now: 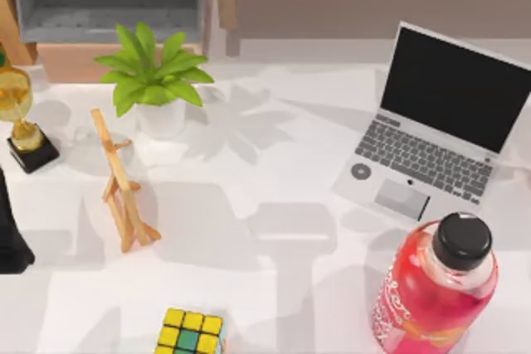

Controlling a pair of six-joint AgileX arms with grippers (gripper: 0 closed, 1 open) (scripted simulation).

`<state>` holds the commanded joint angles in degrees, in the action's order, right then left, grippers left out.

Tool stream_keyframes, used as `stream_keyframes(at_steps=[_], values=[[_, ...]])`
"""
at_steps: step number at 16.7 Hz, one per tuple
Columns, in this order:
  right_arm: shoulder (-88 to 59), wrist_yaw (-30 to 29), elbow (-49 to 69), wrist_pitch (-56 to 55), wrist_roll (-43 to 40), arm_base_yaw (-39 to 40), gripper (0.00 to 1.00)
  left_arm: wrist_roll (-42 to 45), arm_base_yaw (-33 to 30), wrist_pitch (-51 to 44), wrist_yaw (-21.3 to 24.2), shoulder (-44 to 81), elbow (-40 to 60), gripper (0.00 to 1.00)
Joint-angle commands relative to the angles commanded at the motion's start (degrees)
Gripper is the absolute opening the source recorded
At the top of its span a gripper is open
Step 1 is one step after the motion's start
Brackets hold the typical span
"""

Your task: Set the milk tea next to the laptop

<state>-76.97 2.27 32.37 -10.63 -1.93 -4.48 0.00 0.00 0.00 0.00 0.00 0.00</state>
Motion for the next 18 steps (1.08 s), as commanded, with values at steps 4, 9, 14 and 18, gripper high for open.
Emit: stream_keyframes(at_steps=[4,9,14,18], values=[[0.0,0.0,0.0,0.0,0.0,0.0,0.23,0.0,0.0,0.0,0.0,0.0,0.0,1.00],[0.0,0.0,0.0,0.0,0.0,0.0,0.60,0.0,0.0,0.0,0.0,0.0,0.0,1.00],[0.0,0.0,0.0,0.0,0.0,0.0,0.98,0.0,0.0,0.0,0.0,0.0,0.0,1.00],[0.0,0.0,0.0,0.0,0.0,0.0,1.00,0.0,0.0,0.0,0.0,0.0,0.0,1.00]])
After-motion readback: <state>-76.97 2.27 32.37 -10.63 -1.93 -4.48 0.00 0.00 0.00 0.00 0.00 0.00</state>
